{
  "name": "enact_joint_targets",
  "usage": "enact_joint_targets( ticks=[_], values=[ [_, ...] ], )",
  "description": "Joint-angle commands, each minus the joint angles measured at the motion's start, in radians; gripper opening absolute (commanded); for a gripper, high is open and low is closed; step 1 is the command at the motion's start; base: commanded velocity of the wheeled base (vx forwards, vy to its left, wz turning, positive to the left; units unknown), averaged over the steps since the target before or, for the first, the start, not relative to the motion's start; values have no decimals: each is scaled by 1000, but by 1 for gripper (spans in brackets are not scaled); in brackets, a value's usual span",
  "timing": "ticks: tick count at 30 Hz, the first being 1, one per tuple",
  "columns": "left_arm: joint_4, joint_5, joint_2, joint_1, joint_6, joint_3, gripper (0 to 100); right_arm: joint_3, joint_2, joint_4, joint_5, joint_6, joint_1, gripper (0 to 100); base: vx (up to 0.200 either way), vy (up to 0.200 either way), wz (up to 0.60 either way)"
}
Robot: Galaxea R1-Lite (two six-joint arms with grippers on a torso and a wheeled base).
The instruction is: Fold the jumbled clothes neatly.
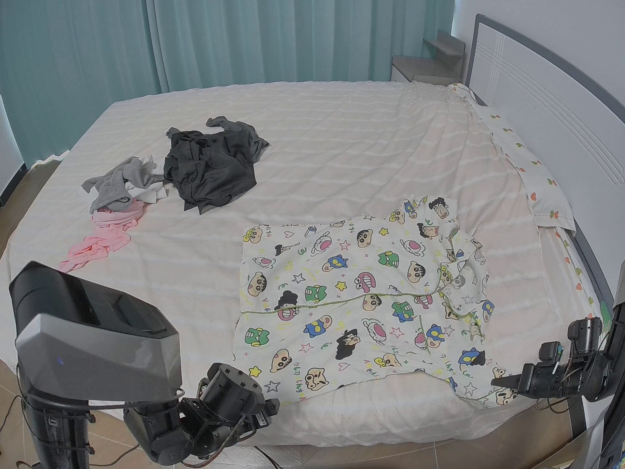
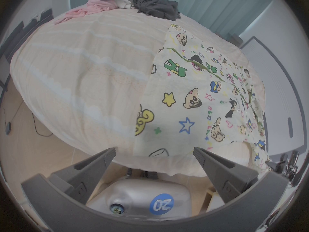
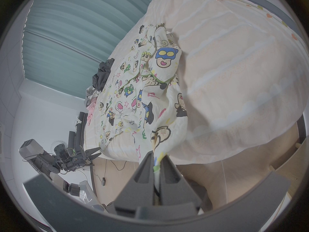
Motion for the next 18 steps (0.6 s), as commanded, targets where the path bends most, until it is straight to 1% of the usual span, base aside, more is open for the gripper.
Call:
enact_joint_targets(
  ticks=[1,10,12,13,18],
  values=[
    [0,3,30,-4,-39,-47,100,17,-12,-1,1,0,-3,0,0,0,0],
    [0,21,62,-1,-44,-88,100,17,-14,-1,3,0,-3,0,0,0,0],
    [-2,35,74,0,-44,-97,100,17,-14,-1,1,0,-3,0,0,0,0],
    [-2,44,80,0,-44,-103,0,17,-14,-1,3,0,-3,0,0,0,0],
    [0,55,97,0,-44,-110,0,17,-12,-1,3,0,-3,0,0,0,0]
  ],
)
